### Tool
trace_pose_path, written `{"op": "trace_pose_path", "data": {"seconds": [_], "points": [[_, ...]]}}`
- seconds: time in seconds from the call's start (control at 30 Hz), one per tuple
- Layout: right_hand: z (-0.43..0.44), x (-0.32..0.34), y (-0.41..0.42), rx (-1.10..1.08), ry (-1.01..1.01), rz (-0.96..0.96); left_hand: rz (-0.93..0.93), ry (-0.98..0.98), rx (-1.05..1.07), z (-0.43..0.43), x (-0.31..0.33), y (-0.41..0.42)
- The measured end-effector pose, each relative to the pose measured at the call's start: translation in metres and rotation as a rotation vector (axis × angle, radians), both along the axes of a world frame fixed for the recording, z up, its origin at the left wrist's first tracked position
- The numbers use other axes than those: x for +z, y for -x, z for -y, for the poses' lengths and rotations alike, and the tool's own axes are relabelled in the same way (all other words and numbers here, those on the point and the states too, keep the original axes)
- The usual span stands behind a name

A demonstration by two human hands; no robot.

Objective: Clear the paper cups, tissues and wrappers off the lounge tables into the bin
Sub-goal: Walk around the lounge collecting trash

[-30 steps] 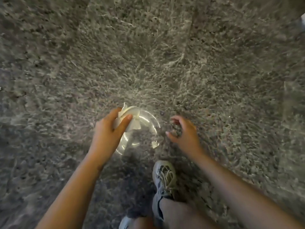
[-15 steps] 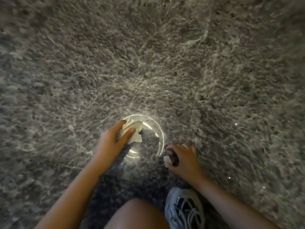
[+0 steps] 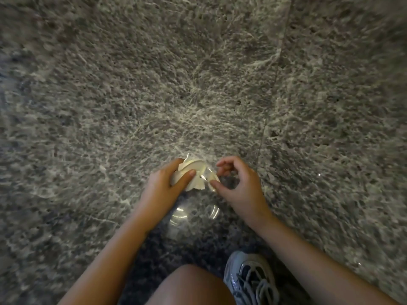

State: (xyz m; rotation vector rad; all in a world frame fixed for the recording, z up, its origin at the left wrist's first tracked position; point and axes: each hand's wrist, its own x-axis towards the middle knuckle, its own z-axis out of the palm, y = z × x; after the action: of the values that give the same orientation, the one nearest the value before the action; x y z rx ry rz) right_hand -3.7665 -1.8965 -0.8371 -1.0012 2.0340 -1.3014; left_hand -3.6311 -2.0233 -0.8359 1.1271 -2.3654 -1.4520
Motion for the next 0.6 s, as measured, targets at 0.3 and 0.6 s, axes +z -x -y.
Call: {"op": "trace_pose_path", "data": {"seconds": [0.3,0.6], "points": [[0.016,0.013,-0.011,-0.102,0.056,0.022,-0.106,-0.022,-0.041,-0.007,0.012,0.010],[0.017,0.009,-0.013,0.016,0.113,0.083,-0.073,0.012,0.017,-0.001,0.010,0.005]]}}
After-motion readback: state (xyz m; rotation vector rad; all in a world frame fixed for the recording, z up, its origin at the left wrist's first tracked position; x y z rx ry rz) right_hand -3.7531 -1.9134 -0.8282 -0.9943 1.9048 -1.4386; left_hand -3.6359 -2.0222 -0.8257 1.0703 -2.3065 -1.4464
